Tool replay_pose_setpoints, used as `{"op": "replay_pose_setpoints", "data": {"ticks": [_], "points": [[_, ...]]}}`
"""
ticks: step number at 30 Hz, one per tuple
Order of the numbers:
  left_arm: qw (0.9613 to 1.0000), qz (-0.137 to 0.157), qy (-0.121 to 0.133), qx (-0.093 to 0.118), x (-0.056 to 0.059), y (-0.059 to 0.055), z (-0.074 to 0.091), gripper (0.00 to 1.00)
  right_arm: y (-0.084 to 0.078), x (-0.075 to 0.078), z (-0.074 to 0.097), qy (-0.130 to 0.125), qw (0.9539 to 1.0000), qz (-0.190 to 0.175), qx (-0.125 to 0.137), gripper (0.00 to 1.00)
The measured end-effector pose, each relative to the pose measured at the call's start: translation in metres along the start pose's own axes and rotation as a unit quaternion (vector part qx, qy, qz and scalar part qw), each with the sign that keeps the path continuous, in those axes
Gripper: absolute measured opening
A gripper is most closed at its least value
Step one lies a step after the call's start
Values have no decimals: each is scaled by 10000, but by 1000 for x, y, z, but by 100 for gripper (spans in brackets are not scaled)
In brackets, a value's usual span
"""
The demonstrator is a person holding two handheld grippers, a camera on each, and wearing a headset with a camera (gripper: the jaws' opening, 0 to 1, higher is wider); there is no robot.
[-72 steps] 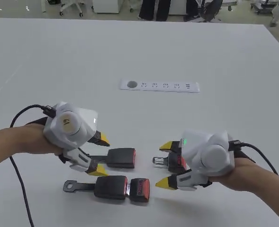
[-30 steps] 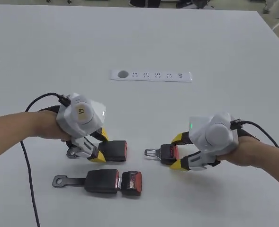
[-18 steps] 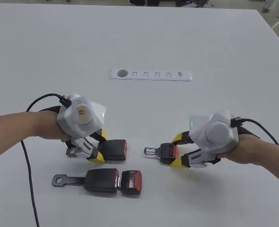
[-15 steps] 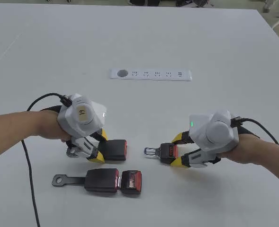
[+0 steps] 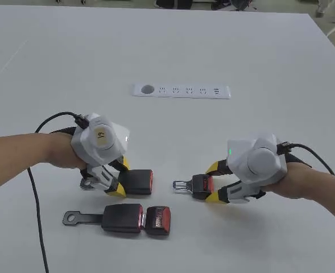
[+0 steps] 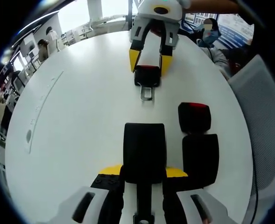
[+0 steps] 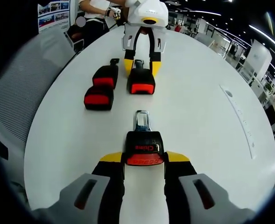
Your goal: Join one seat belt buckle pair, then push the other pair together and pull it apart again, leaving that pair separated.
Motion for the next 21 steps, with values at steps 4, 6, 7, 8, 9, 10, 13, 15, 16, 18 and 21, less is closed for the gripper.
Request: {"op": "replay_pose_setpoints", "data": {"ticks": [4,6,7,8,9,10,13,15,16,18,21], "points": [[10000,-46,-36,-65,-1,0,0,32,3,-1,0,-2,10000,6,8,31],[9999,-52,-45,-82,-2,0,-1,32,4,1,-1,-7,10000,-7,27,31],[9999,-36,-44,-83,-2,-1,-1,32,4,1,-1,-8,10000,-5,35,31],[10000,-23,-42,-81,-2,-1,-1,32,5,1,-2,-11,10000,4,41,31],[10000,-9,-40,-78,-2,-1,-1,32,6,1,-3,-10,10000,9,45,31],[10000,4,-36,-80,-3,-2,-1,32,7,1,-5,-4,10000,6,52,31],[10000,22,-34,-91,-4,-3,-2,32,10,1,-8,2,10000,12,66,31],[9999,36,-32,-102,-6,-4,-2,32,12,1,-9,3,10000,7,84,31],[9999,45,-30,-104,-6,-5,-3,32,13,1,-10,2,10000,9,83,31],[9999,60,-30,-106,-7,-5,-3,32,16,1,-11,9,9999,12,100,31],[9999,67,-33,-112,-8,-7,-3,32,20,0,-13,16,9999,24,115,31]]}}
Point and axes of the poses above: the centre of the closed fingertips' face, and the gripper's own axes: z roughly backward along the fingers, x roughly to its right, y roughly out of its top, the point moved 9 cm from there along z, roughly backward along the fingers, and after that the axes turned 2 degrees about -x, right-handed, at the moved point
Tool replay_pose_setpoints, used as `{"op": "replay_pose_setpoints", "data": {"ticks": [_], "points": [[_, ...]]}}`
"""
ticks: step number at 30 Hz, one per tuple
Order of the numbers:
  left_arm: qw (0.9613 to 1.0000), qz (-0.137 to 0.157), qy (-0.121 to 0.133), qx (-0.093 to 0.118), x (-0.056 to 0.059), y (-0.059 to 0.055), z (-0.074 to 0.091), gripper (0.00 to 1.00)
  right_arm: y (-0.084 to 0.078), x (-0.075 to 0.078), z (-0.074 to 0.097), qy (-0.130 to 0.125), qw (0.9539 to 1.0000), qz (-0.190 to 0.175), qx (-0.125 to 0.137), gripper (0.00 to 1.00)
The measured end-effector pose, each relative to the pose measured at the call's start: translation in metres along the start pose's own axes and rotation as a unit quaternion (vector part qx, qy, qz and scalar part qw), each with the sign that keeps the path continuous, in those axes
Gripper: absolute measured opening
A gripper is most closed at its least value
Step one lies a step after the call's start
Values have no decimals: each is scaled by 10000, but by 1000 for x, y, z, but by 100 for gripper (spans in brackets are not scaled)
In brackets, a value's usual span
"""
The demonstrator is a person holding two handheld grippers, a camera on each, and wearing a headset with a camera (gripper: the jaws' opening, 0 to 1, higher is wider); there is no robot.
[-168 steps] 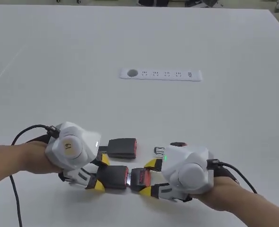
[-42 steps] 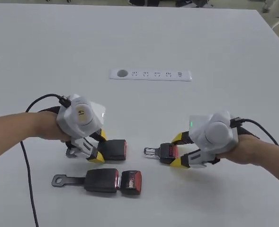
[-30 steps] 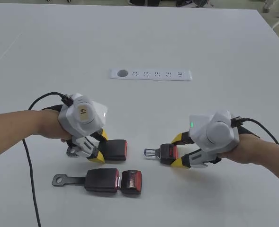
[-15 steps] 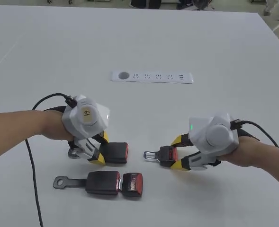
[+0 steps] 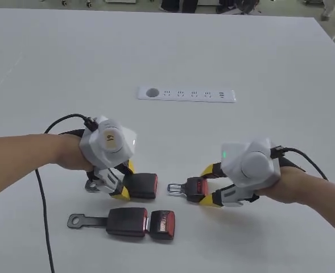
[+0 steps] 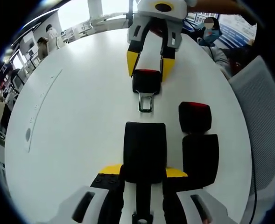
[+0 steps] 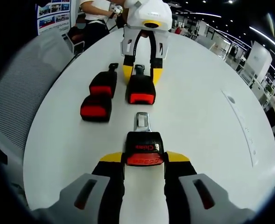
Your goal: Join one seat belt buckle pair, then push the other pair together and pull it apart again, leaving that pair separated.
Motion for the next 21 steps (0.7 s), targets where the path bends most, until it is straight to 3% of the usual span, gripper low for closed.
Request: {"op": "replay_pose_setpoints", "data": {"ticks": [21], "points": [[9999,96,7,-61,0,0,-1,32,21,-1,-16,6,9999,35,134,31]]}}
Point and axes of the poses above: the centre of the closed fingertips' face, and the gripper's own axes: z roughly backward along the fingers, x roughly to its right, y roughly out of its top, the point moved 9 cm from there along z, roughly backward along the fingers, and after that the axes turned 2 degrees about -x, right-handed, at the moved point
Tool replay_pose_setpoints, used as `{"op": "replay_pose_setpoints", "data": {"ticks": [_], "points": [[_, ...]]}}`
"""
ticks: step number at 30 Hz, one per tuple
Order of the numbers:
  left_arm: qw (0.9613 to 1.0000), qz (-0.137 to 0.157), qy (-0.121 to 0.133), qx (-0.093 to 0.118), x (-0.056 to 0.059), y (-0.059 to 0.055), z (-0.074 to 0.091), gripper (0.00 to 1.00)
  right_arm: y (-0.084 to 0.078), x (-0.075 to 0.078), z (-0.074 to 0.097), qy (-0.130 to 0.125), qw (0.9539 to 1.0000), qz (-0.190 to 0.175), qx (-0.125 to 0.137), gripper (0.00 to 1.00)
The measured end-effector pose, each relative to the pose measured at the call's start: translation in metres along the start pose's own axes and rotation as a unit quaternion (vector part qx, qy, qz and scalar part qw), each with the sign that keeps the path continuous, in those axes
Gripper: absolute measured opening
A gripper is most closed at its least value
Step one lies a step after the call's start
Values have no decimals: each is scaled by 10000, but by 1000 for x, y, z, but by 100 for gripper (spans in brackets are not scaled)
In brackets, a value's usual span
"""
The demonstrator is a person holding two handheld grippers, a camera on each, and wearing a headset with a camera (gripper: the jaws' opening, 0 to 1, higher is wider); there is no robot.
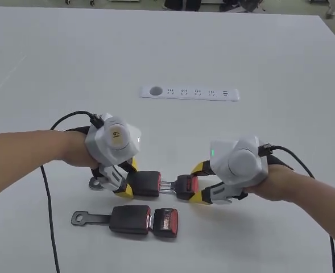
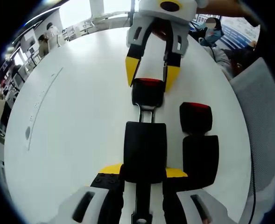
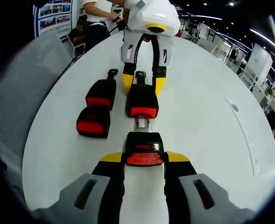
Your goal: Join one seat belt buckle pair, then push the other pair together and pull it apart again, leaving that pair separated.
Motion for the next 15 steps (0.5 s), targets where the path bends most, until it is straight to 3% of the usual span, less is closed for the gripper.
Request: {"op": "replay_pose_setpoints", "data": {"ticks": [7,8,15], "points": [[10000,21,8,18,1,0,0,32,9,-2,-7,-11,10000,-45,68,31],[10000,23,9,18,1,1,0,32,8,-2,-7,-17,10000,-29,-16,30],[10000,16,15,67,2,1,1,32,6,0,-8,-16,10000,-44,50,30]]}}
Point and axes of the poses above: the centre of the closed fingertips' face, and the gripper's own axes: z roughly backward along the fingers, x roughly to its right, y roughly out of its top, the point moved 9 cm from there along z, roughly backward along the fingers, and after that the axes turned 2 degrees about -x, right-handed, at the moved point
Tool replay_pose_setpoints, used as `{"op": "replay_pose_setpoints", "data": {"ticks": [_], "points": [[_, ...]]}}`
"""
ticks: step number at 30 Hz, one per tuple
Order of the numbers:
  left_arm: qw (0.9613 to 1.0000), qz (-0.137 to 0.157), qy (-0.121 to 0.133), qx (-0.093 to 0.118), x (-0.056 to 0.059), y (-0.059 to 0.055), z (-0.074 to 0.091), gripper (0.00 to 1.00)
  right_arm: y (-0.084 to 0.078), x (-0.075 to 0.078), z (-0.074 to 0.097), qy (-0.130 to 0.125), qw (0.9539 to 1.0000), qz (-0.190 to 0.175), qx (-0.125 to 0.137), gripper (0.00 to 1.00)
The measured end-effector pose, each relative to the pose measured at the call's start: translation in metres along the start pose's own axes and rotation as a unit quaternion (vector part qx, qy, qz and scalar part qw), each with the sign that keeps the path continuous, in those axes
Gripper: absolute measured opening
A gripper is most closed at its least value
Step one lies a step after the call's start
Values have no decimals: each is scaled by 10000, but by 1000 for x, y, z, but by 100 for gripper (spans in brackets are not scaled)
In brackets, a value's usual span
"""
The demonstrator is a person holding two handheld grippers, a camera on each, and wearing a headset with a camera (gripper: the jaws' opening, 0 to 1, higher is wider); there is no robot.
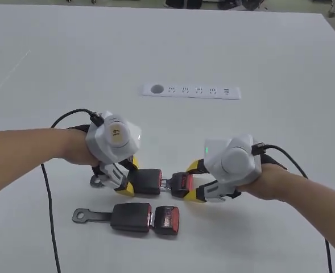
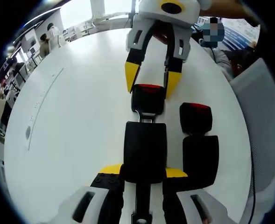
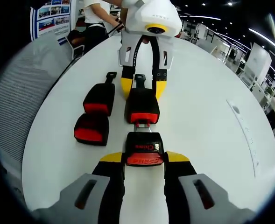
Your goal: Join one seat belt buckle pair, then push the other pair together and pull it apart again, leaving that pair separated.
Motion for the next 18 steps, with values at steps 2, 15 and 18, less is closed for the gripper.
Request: {"op": "replay_pose_setpoints", "data": {"ticks": [2,15,18], "points": [[10000,-5,-1,10,0,0,0,32,0,0,0,4,10000,-1,7,30],[10000,18,13,-22,-1,-1,-1,32,1,0,-1,21,10000,-6,41,30],[10000,15,4,0,-2,-2,-1,32,1,0,-1,20,10000,-19,42,30]]}}
Point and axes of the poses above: the centre of the closed fingertips' face, and the gripper's own axes: z roughly backward along the fingers, x roughly to its right, y roughly out of its top, the point moved 9 cm from there along z, roughly backward along the fingers, and after that the axes turned 2 degrees about -x, right-handed, at the moved point
